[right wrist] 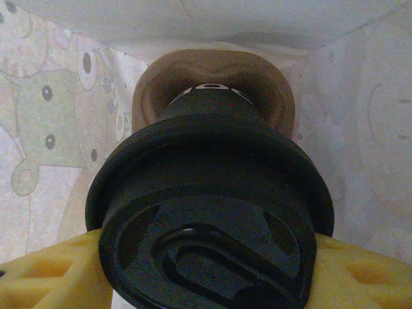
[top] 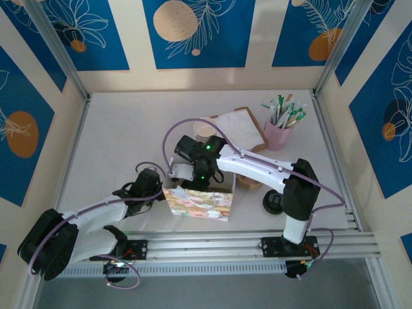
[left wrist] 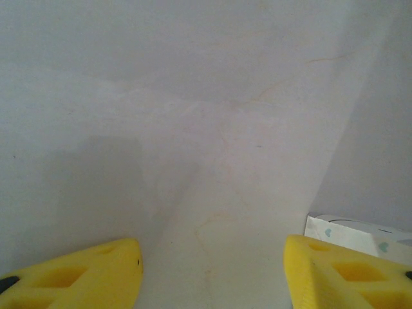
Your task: Pack the takeout coffee
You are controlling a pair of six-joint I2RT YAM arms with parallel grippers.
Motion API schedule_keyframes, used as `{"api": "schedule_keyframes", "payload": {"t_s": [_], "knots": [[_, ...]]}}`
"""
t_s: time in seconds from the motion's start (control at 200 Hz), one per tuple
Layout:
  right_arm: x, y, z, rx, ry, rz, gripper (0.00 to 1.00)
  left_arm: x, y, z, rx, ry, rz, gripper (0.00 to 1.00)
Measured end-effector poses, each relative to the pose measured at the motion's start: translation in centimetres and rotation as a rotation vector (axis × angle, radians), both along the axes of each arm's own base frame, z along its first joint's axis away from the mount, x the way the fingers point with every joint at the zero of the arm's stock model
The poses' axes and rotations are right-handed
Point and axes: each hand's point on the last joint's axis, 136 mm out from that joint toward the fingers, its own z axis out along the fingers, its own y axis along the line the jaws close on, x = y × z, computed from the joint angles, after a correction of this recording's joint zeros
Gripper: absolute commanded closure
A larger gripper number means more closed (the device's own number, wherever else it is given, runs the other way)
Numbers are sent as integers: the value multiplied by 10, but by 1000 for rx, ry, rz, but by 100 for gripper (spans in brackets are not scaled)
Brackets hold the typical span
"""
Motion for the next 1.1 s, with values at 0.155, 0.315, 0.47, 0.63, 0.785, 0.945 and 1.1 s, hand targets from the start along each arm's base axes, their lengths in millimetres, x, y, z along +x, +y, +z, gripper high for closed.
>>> {"api": "schedule_keyframes", "payload": {"t_s": [0.155,0.315,0.47,0.63,0.785,0.945,1.1], "knots": [[0,0,-1,2,3,-1,44,0,0,0,0,0,0,38],[0,0,-1,2,3,-2,44,0,0,0,0,-1,-1,38],[0,0,-1,3,4,-4,44,0,-1,0,-1,-1,-3,38],[0,0,-1,4,4,-4,44,0,-1,0,-2,-2,-3,38],[0,0,-1,4,3,-4,44,0,-2,0,-1,-3,-6,38],[0,0,-1,4,3,-4,44,0,-2,1,-3,-5,-6,38],[0,1,-1,6,3,-10,39,0,-2,1,-3,-5,-7,38]]}}
